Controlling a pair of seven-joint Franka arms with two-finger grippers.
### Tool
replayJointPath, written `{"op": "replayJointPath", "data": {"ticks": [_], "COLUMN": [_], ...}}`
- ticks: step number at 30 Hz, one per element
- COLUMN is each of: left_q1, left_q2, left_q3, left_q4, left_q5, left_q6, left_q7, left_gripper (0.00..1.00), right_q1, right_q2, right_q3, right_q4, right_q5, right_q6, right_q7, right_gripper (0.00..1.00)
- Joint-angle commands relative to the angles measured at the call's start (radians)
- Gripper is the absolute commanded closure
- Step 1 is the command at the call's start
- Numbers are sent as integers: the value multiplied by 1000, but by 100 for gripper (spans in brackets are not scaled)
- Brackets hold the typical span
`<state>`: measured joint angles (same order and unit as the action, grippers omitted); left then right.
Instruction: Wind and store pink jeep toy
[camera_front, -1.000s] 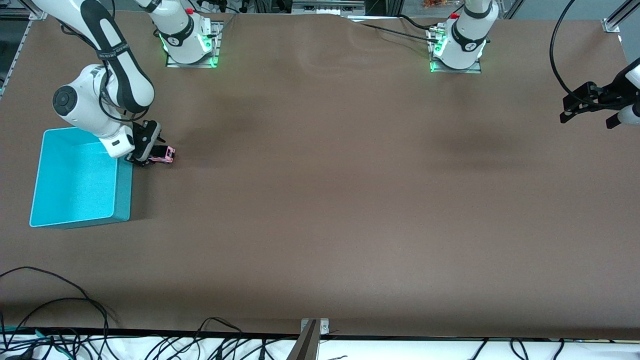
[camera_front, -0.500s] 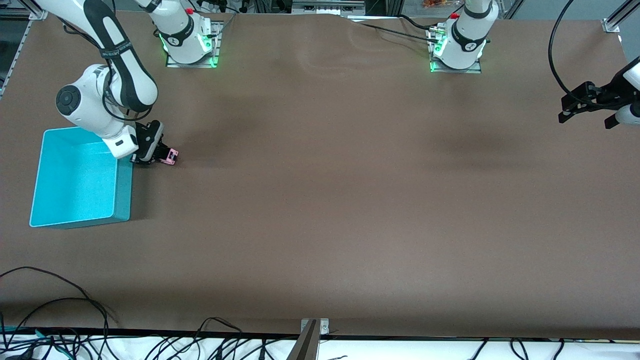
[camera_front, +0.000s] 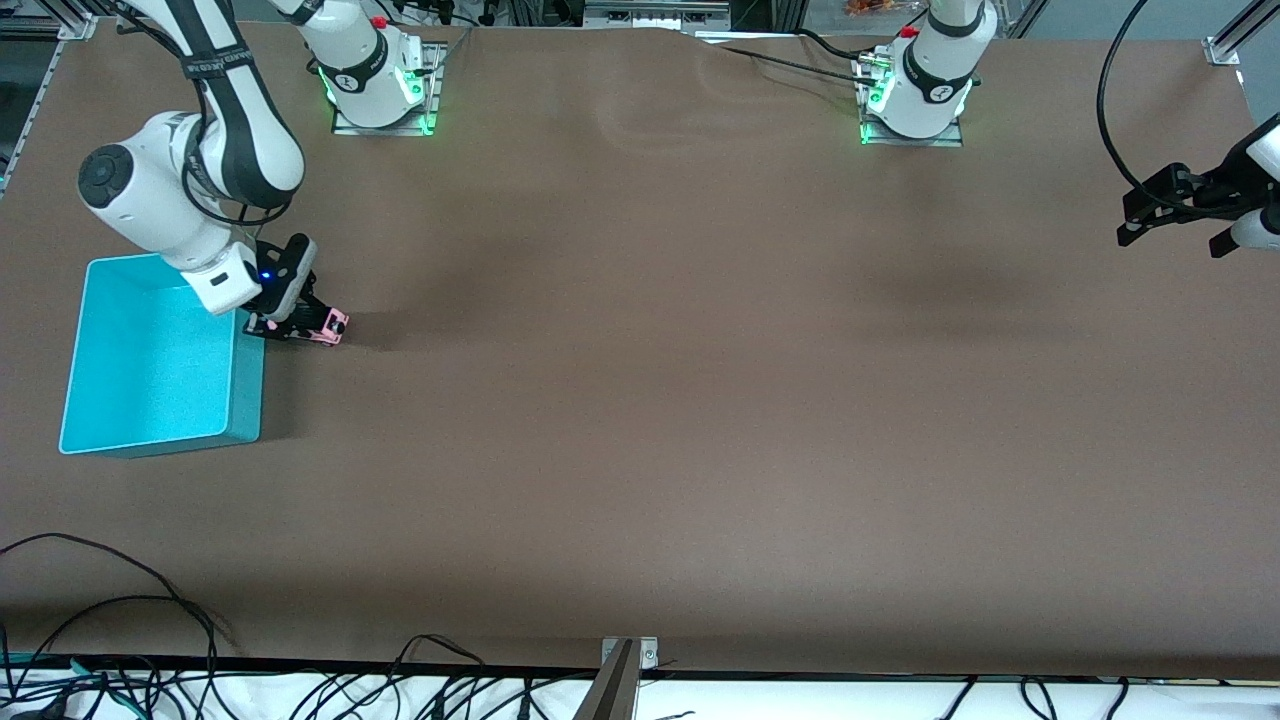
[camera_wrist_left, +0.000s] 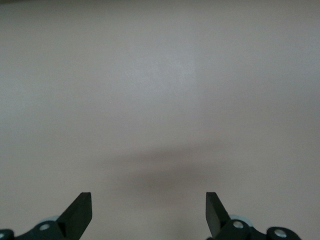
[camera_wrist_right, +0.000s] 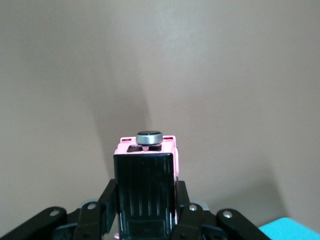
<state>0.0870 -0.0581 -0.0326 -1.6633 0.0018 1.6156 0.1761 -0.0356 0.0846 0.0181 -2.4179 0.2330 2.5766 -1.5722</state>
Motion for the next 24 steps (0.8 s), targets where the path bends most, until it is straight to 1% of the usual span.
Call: {"op": "replayJointPath", "data": {"ticks": [1,4,9,12,17,20,24], "left_q1": [5,5,5,7,7,7,7], "left_q2": [14,14,15,17,17,17,17], "left_q3": [2,2,2,3,3,3,3], "left_q4": [34,34,53,56,56,56,56], "left_q5": [-2,-2,-2,-2,-2,-2,0], "left_q6": [-13,-13,-13,-13,-13,-16,-19], "left_q7": [-10,-10,-10,-10,-10,-10,-10], "left_gripper": [0,0,0,0,0,0,0], "right_q1": [-4,-6,-12,-15,-15,-15,-23], "right_q2": [-14,-14,-14,-14,-8,-3,-2], "right_q3": [-3,-3,-4,-16,-69,-79,-112], "right_q4": [97,155,243,270,299,327,332], "right_q5": [-7,-55,-109,-112,-113,-113,-113], "right_q6": [-122,-182,-282,-335,-400,-449,-474], "right_q7": [-42,-42,-39,-39,-48,-54,-83], "right_gripper": [77,77,78,77,77,77,77]}}
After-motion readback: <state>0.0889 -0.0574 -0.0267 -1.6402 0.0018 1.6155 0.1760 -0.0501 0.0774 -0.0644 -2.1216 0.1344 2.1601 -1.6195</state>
